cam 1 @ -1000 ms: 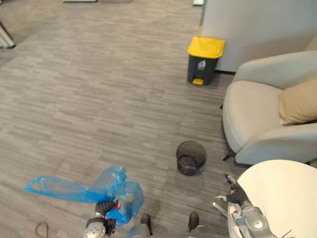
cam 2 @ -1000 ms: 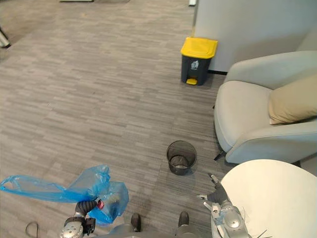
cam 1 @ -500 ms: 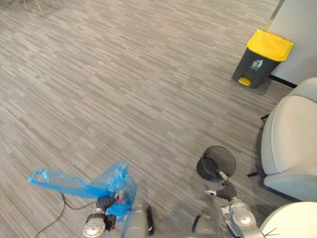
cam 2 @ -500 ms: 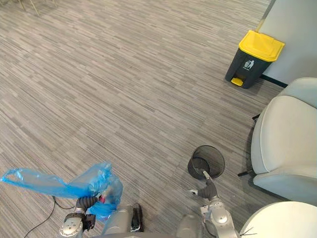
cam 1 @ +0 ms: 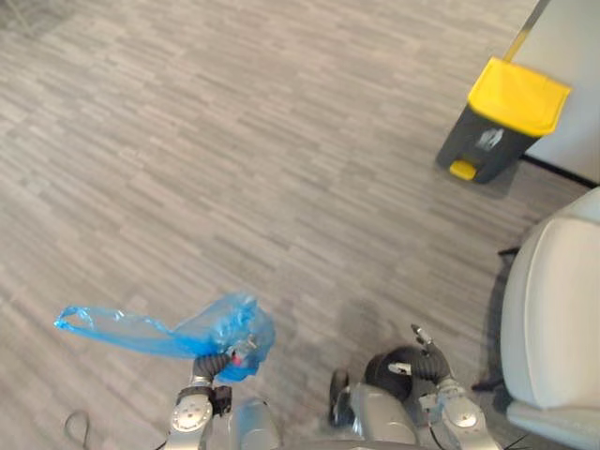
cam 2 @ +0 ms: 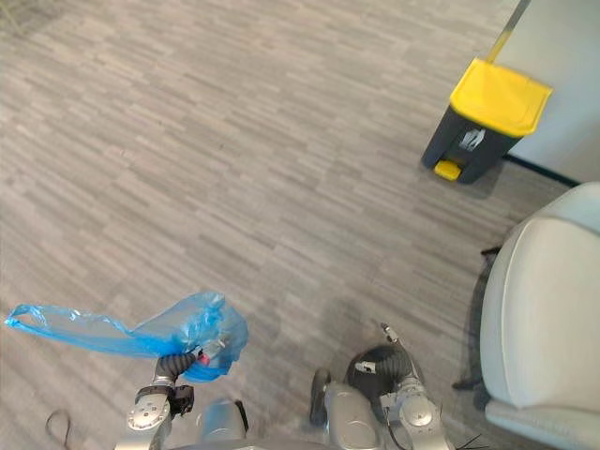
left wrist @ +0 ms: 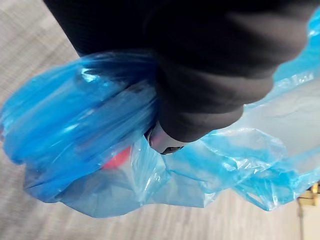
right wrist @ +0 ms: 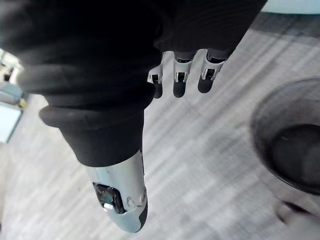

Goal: Gather rubbish on tea table into small bin, then transfer packed bag to large trash can.

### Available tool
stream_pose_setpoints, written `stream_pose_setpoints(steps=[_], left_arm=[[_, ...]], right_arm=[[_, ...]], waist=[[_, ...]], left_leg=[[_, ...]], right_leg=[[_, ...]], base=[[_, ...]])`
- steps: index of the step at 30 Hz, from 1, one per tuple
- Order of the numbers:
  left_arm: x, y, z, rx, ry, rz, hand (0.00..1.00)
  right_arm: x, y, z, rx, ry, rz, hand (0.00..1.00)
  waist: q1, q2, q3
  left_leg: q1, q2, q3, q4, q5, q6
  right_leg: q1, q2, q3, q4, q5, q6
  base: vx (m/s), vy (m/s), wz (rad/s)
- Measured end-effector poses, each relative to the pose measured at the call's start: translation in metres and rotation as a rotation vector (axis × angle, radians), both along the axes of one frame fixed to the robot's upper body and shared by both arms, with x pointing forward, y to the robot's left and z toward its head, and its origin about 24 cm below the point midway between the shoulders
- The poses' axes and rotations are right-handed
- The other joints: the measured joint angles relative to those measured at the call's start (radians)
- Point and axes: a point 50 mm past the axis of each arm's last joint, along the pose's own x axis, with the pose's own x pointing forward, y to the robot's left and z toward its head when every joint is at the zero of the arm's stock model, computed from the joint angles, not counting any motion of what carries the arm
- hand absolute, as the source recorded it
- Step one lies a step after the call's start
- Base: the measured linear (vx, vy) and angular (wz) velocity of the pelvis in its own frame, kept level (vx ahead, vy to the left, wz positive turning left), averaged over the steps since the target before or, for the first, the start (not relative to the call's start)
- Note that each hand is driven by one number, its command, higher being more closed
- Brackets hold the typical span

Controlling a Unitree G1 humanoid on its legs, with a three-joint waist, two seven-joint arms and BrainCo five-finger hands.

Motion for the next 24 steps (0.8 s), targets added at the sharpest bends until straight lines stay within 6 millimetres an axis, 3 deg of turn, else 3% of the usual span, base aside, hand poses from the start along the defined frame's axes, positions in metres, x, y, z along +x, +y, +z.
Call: stream_pose_setpoints(steps=[1, 2, 3, 4, 5, 6, 7, 8, 9, 10, 11, 12, 13, 14, 16, 17, 18, 19, 20, 21, 22, 23, 24], left_arm=[[0.001, 0.0, 0.001, 0.001, -0.008, -0.001, 1.0], [0.002, 0.0, 0.003, 0.002, -0.015, -0.001, 1.0], [0.0, 0.0, 0.002, 0.001, -0.012, 0.003, 1.0], [-0.003, -0.001, 0.0, -0.004, -0.002, 0.007, 1.0], [-0.013, -0.004, -0.006, -0.02, 0.026, 0.017, 1.0], [-0.014, -0.004, -0.006, -0.02, 0.032, 0.021, 1.0], [-0.014, 0.001, -0.005, -0.006, 0.032, 0.02, 1.0], [-0.011, 0.0, -0.001, -0.006, 0.013, 0.014, 1.0], [-0.011, -0.001, 0.0, -0.007, 0.007, 0.013, 1.0], [-0.01, 0.0, 0.002, -0.003, -0.003, 0.011, 1.0], [-0.007, 0.002, 0.005, 0.009, -0.016, 0.007, 1.0], [-0.006, 0.003, 0.007, 0.014, -0.025, 0.005, 1.0], [-0.004, 0.007, 0.01, 0.02, -0.036, 0.01, 1.0], [-0.002, 0.009, 0.011, 0.022, -0.042, 0.011, 1.0], [0.0, 0.013, 0.013, 0.036, -0.048, 0.006, 1.0], [0.002, 0.019, 0.014, 0.053, -0.049, 0.01, 1.0], [0.002, 0.021, 0.01, 0.053, -0.028, 0.019, 1.0], [0.002, 0.022, 0.008, 0.054, -0.018, 0.023, 1.0], [0.0, 0.023, 0.003, 0.055, 0.007, 0.029, 1.0], [0.001, 0.021, 0.0, 0.041, 0.02, 0.037, 1.0], [0.004, 0.021, 0.002, 0.04, 0.008, 0.041, 1.0], [0.004, 0.02, 0.001, 0.033, 0.01, 0.048, 1.0], [0.003, 0.014, -0.001, 0.008, 0.012, 0.057, 1.0]], right_arm=[[0.002, -0.001, 0.001, -0.001, -0.009, -0.004, 0.0], [0.005, -0.004, 0.002, -0.002, -0.01, -0.017, 0.0], [0.007, -0.007, -0.001, -0.004, 0.003, -0.026, 0.0], [0.005, -0.009, -0.003, -0.006, 0.016, -0.033, 0.0], [-0.001, -0.013, -0.01, -0.008, 0.057, -0.052, 0.0], [-0.004, -0.01, -0.016, 0.008, 0.081, -0.063, 0.0], [-0.014, -0.006, -0.022, 0.03, 0.112, -0.078, 0.0], [-0.02, -0.005, -0.025, 0.039, 0.128, -0.087, 0.0], [-0.021, -0.004, -0.026, 0.042, 0.134, -0.09, 0.0], [-0.023, -0.002, -0.028, 0.051, 0.14, -0.093, 0.0], [-0.024, 0.002, -0.029, 0.063, 0.146, -0.095, 0.0], [-0.023, 0.004, -0.029, 0.068, 0.143, -0.093, 0.0], [-0.021, 0.005, -0.029, 0.068, 0.14, -0.084, 0.0], [-0.021, 0.006, -0.029, 0.067, 0.139, -0.08, 0.0], [-0.02, 0.006, -0.029, 0.061, 0.141, -0.074, 0.0], [-0.02, 0.004, -0.03, 0.049, 0.148, -0.071, 0.0], [-0.017, 0.0, -0.033, 0.037, 0.168, -0.072, 0.0], [-0.016, -0.001, -0.034, 0.033, 0.176, -0.073, 0.0], [-0.017, -0.004, -0.036, 0.026, 0.197, -0.077, 0.0], [-0.02, -0.008, -0.038, 0.015, 0.213, -0.086, 0.0], [-0.014, -0.008, -0.036, 0.016, 0.201, -0.084, 0.0], [-0.01, -0.009, -0.034, 0.014, 0.189, -0.082, 0.0], [-0.009, -0.011, -0.031, 0.004, 0.179, -0.08, 0.0]], waist=[[0.005, 0.0, 0.0], [0.028, -0.001, 0.0], [0.04, 0.007, -0.005], [0.045, 0.023, -0.013], [0.053, 0.041, -0.032], [0.052, 0.017, -0.044], [0.032, -0.029, -0.071], [0.024, -0.046, -0.081], [0.025, -0.048, -0.081], [0.017, -0.046, -0.076], [0.001, -0.041, -0.071], [-0.009, -0.035, -0.065], [-0.008, -0.017, -0.055], [-0.008, -0.008, -0.051], [-0.014, -0.009, -0.053], [-0.031, -0.011, -0.052], [-0.041, -0.011, -0.051], [-0.048, -0.011, -0.051], [-0.064, -0.006, -0.049], [-0.064, 0.016, -0.049], [-0.054, 0.027, -0.041], [-0.055, 0.028, -0.035], [-0.054, 0.038, -0.018]], left_leg=[[-0.025, -0.03, -0.026, -0.071, 0.001, -0.002], [-0.067, -0.096, -0.093, -0.242, 0.018, -0.029], [-0.065, -0.138, -0.169, -0.452, 0.069, -0.087], [-0.055, -0.143, -0.207, -0.558, 0.103, -0.091], [-0.048, -0.135, -0.254, -0.572, 0.242, -0.088], [-0.051, -0.147, -0.236, -0.527, 0.243, -0.067], [-0.05, -0.171, -0.185, -0.484, 0.174, -0.045], [-0.027, -0.175, -0.132, -0.451, 0.127, -0.02], [-0.005, -0.173, -0.11, -0.437, 0.105, -0.01], [0.055, -0.163, -0.07, -0.426, 0.054, 0.008], [0.127, -0.159, -0.045, -0.433, 0.009, 0.015], [0.183, -0.148, -0.023, -0.444, -0.019, 0.019], [0.282, -0.133, 0.019, -0.494, -0.052, 0.015], [0.316, -0.128, 0.034, -0.519, -0.06, 0.012], [0.382, -0.125, 0.048, -0.583, -0.07, 0.001], [0.42, -0.124, 0.054, -0.627, -0.07, -0.009], [0.466, -0.126, 0.059, -0.676, -0.067, -0.02], [0.489, -0.127, 0.058, -0.695, -0.07, -0.033], [0.531, -0.115, 0.044, -0.706, -0.084, -0.067], [0.538, -0.079, 0.025, -0.651, -0.101, -0.103], [0.513, -0.054, 0.026, -0.569, -0.075, -0.145], [0.468, -0.043, 0.014, -0.435, -0.018, -0.148], [0.401, -0.021, 0.002, -0.211, 0.132, -0.084]], right_leg=[[0.015, -0.003, 0.024, -0.012, -0.008, 0.0], [0.044, -0.016, 0.072, -0.024, -0.038, 0.034], [0.072, -0.02, 0.127, -0.028, -0.077, 0.069], [0.087, -0.009, 0.156, -0.03, -0.1, 0.087], [0.117, 0.002, 0.21, -0.013, -0.162, 0.114], [0.119, -0.02, 0.235, 0.01, -0.187, 0.124], [0.097, -0.069, 0.249, 0.069, -0.205, 0.148], [0.05, -0.095, 0.257, 0.192, -0.203, 0.174], [0.024, -0.102, 0.262, 0.274, -0.19, 0.218], [-0.05, -0.11, 0.265, 0.478, -0.126, 0.353], [-0.132, -0.118, 0.243, 0.682, -0.104, 0.387], [-0.185, -0.124, 0.204, 0.78, -0.117, 0.355], [-0.276, -0.135, 0.11, 0.828, -0.152, 0.284], [-0.311, -0.135, 0.07, 0.815, -0.164, 0.263], [-0.392, -0.135, -0.018, 0.705, -0.176, 0.237], [-0.437, -0.131, -0.077, 0.536, -0.149, 0.207], [-0.466, -0.12, -0.129, 0.328, -0.076, 0.182], [-0.469, -0.105, -0.145, 0.234, -0.019, 0.165], [-0.466, -0.071, -0.141, 0.137, 0.147, 0.102], [-0.446, -0.041, -0.148, 0.149, 0.204, 0.053], [-0.442, -0.03, -0.159, 0.175, 0.18, 0.045], [-0.42, -0.032, -0.158, 0.192, 0.14, 0.042], [-0.333, -0.024, -0.146, 0.164, 0.105, 0.037]], base=[[0.55, 0.074, -1.27], [0.55, 0.153, -1.38], [0.56, 0.197, -1.47], [0.59, 0.293, -1.53], [0.5, 0.275, -1.21], [0.61, 0.299, -1.09], [0.73, 0.272, -0.85], [0.6, 0.205, -0.84], [0.59, 0.208, -1.04], [0.51, 0.197, -0.98], [0.61, 0.231, -0.87], [0.66, 0.21, -0.92], [0.46, 0.118, -0.78], [0.45, 0.095, -0.73], [0.37, 0.027, -0.21], [0.64, -0.01, -0.03], [0.59, -0.03, 0.03], [0.77, -0.058, 0.17], [0.71, -0.079, 0.23], [0.7, -0.073, 0.04], [0.68, -0.095, -0.12], [0.53, -0.087, -0.28], [0.65, -0.13, -0.24]])
